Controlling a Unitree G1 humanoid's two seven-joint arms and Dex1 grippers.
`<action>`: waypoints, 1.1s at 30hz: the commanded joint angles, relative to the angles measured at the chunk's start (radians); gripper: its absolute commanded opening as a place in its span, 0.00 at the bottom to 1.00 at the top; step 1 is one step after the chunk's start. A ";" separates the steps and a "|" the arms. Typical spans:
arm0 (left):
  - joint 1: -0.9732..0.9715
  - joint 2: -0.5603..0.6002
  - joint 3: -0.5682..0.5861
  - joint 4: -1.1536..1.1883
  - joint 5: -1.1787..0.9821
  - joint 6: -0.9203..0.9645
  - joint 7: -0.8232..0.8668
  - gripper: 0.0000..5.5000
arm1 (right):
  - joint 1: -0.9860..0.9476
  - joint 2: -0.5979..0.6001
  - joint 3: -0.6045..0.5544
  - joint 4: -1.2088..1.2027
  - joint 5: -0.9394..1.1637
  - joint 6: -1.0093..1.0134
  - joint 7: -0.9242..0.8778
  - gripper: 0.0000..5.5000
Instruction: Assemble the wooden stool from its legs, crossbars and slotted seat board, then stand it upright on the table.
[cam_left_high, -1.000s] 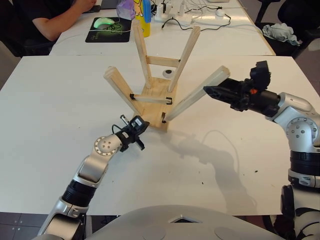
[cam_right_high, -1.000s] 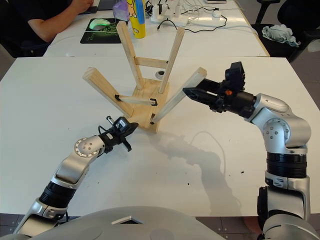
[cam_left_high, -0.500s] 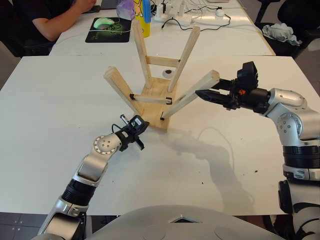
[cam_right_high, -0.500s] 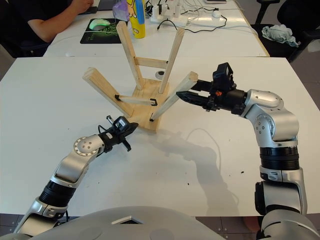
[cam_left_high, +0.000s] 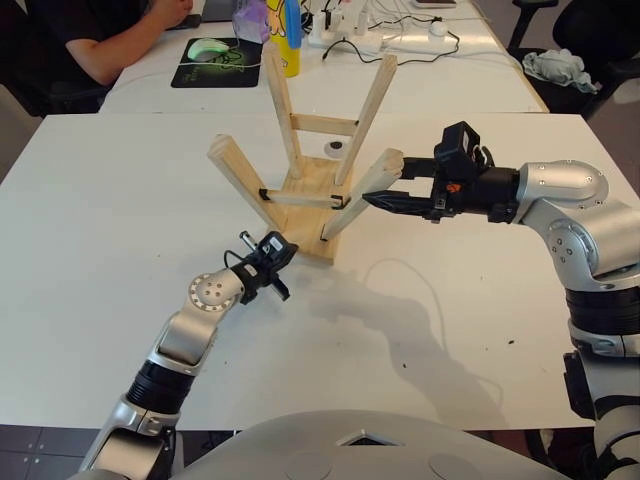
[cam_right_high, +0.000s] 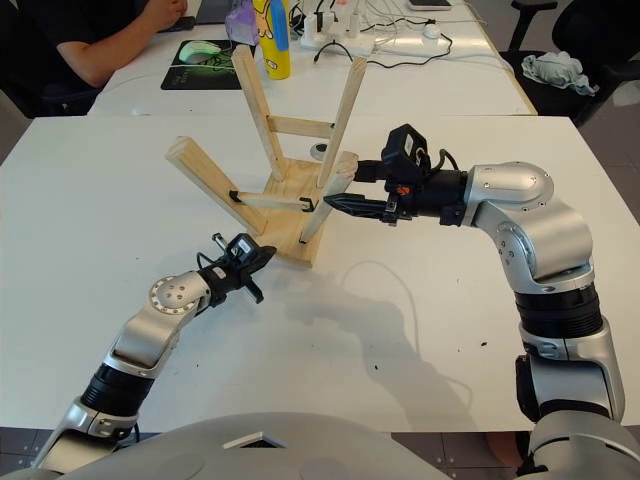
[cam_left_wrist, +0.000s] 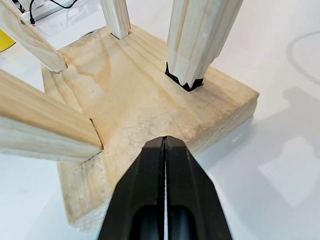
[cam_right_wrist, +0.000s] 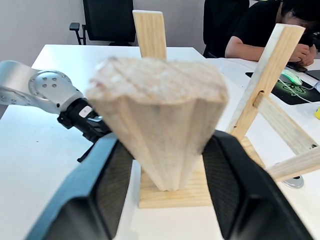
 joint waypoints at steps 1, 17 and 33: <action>0.068 0.004 -0.031 0.073 0.019 0.087 -0.004 0.00 | 0.040 0.007 0.097 0.016 -0.047 0.075 -0.014 0.38; 0.074 -0.027 -0.036 0.074 0.018 0.092 0.027 0.00 | -0.097 0.079 0.222 0.150 -0.120 0.085 -0.032 0.38; 0.060 -0.033 -0.031 0.088 0.019 0.087 0.024 0.00 | -0.051 0.095 0.255 0.255 -0.138 0.045 0.002 0.38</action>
